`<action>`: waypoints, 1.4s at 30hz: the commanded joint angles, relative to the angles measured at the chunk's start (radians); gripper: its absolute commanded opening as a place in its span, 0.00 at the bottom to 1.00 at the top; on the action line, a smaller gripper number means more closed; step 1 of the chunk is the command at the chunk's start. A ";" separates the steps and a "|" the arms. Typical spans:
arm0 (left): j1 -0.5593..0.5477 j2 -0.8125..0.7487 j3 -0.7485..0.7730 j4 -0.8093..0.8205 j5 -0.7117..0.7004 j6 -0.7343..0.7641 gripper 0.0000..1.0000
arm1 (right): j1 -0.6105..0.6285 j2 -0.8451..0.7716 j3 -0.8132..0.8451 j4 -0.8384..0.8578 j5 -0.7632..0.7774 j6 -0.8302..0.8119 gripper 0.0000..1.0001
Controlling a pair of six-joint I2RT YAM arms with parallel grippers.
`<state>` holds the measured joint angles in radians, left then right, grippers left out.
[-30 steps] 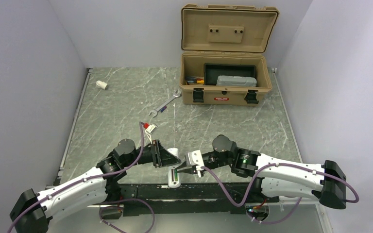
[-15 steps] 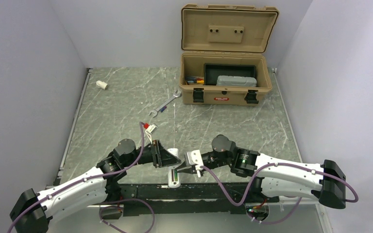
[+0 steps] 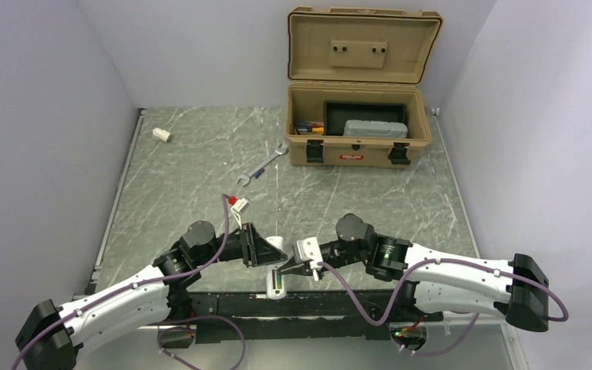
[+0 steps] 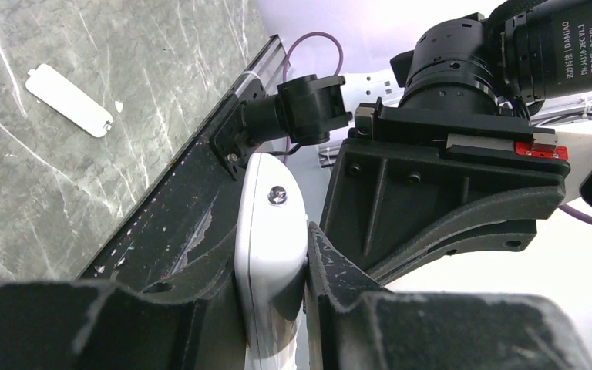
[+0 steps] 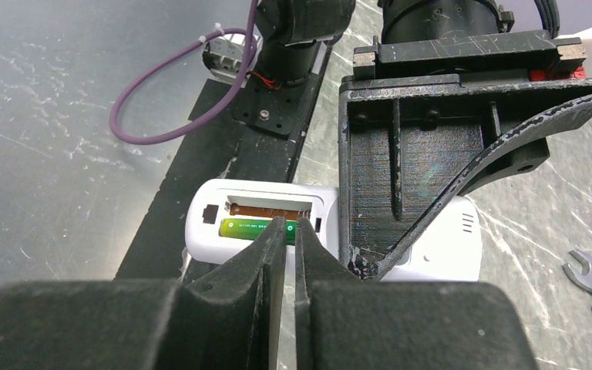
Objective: Load the batteries into the remote control
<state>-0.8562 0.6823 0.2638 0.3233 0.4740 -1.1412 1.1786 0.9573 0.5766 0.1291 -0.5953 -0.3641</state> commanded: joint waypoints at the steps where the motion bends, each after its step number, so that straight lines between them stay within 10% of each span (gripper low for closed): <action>1: 0.009 -0.021 0.044 0.113 -0.067 -0.005 0.00 | 0.017 0.013 -0.025 -0.050 -0.119 0.044 0.11; 42: 0.010 -0.049 0.040 0.111 -0.097 -0.017 0.00 | 0.084 0.052 0.011 -0.260 0.109 -0.035 0.09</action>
<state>-0.8600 0.6662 0.2623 0.2405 0.4408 -1.1213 1.2358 0.9985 0.5919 0.0769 -0.4763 -0.3943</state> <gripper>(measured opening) 0.302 0.101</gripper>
